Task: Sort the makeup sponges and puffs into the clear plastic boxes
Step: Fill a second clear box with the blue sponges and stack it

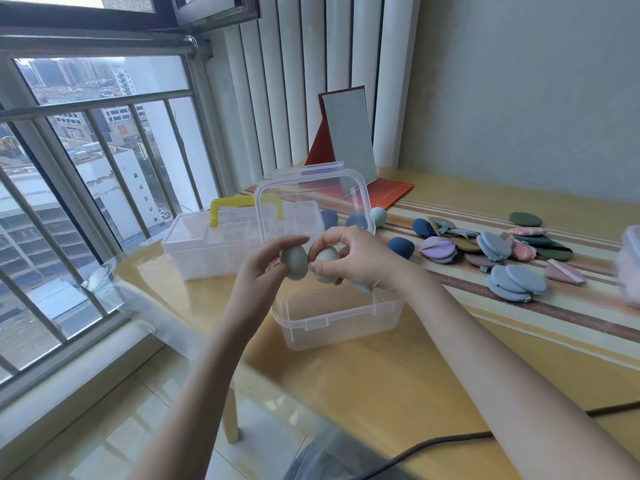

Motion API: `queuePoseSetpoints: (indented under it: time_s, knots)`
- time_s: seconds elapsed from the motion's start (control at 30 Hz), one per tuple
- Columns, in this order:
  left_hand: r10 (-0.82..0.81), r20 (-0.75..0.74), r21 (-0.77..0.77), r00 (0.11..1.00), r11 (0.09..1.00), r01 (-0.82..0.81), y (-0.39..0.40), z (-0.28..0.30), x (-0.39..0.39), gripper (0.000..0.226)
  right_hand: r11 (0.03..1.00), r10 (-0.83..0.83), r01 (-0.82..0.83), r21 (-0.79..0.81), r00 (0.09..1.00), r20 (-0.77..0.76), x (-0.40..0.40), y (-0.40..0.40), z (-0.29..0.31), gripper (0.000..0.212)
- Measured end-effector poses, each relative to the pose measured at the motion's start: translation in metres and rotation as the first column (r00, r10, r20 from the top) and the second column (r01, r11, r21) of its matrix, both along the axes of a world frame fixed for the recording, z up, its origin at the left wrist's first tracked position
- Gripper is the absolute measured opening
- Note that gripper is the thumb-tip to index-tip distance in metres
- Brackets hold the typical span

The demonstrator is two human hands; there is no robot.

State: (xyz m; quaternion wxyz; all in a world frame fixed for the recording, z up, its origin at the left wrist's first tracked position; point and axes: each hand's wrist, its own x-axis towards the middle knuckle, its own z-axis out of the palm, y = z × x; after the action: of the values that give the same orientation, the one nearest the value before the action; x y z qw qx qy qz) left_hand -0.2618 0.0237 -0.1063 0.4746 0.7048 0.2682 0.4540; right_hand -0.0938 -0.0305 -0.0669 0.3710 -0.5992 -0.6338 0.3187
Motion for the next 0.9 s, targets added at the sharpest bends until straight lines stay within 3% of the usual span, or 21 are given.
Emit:
queuePoseSetpoints:
  time_s: [0.23, 0.33, 0.47, 0.6, 0.77, 0.9]
  knots:
    - [-0.024, -0.051, -0.043, 0.998, 0.999, 0.022, -0.006, 0.001, -0.006, 0.051, 0.998, -0.009, 0.002, 0.065, 0.995, 0.099, 0.0, 0.002, -0.005, 0.012]
    - [-0.049, -0.096, -0.032, 0.994, 0.998, 0.046, -0.006, 0.002, -0.008, 0.053, 0.995, -0.012, -0.009, 0.095, 0.975, 0.222, 0.0, 0.003, -0.006, 0.014]
    - [0.032, -0.151, 0.028, 0.988, 0.999, -0.028, -0.003, 0.004, -0.009, 0.063, 0.992, -0.018, -0.023, 0.122, 0.946, 0.325, -0.002, 0.001, -0.005, 0.017]
    - [0.108, -0.258, 0.083, 0.96, 0.993, -0.09, -0.004, 0.008, -0.008, 0.058, 0.987, -0.026, -0.046, 0.151, 0.896, 0.444, -0.004, 0.001, -0.004, 0.018]
    - [0.177, -0.39, 0.226, 0.904, 0.97, -0.093, -0.004, 0.015, -0.009, 0.046, 0.983, -0.049, -0.032, 0.18, 0.902, 0.429, -0.002, 0.002, -0.003, 0.02]
    - [0.356, -0.438, 0.494, 0.826, 0.863, -0.11, -0.005, 0.025, -0.012, 0.038, 0.986, -0.037, -0.03, 0.163, 0.918, 0.395, -0.004, 0.002, -0.004, 0.032]
